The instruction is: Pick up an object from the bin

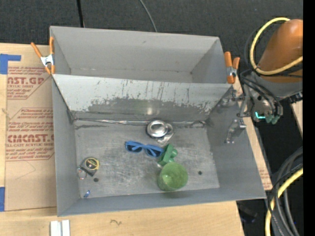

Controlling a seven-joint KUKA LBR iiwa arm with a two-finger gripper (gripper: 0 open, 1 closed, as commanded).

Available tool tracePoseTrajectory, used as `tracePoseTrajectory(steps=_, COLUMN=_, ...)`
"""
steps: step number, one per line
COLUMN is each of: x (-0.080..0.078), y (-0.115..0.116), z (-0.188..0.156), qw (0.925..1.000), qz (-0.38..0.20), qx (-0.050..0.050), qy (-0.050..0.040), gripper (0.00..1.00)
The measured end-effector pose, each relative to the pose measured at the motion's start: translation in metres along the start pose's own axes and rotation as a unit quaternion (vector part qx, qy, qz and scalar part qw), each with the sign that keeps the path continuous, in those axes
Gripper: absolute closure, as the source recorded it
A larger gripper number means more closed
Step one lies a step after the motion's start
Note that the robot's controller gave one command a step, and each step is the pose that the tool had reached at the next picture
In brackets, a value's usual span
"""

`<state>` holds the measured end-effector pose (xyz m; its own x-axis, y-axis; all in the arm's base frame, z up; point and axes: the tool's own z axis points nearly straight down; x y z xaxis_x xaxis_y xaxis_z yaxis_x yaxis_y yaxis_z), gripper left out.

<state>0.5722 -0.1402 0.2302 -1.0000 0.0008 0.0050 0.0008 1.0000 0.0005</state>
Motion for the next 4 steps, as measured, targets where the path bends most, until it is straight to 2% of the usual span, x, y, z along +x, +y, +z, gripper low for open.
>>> tracePoseTrajectory(steps=1, x=-0.015, y=0.09, z=0.144, qw=0.9958, qz=-0.09, qx=0.002, qy=-0.0103, gripper=0.0)
tracePoseTrajectory(steps=2, x=-0.017, y=0.169, z=0.129, qw=0.9985, qz=-0.055, qx=-0.001, qy=-0.0037, gripper=0.0)
tracePoseTrajectory(steps=3, x=0.003, y=0.163, z=0.129, qw=0.9997, qz=-0.026, qx=0.0, qy=-0.0025, gripper=0.0)
tracePoseTrajectory(steps=4, x=-0.001, y=0.181, z=0.15, qw=0.9996, qz=0.019, qx=0.001, qy=-0.0183, gripper=0.0)
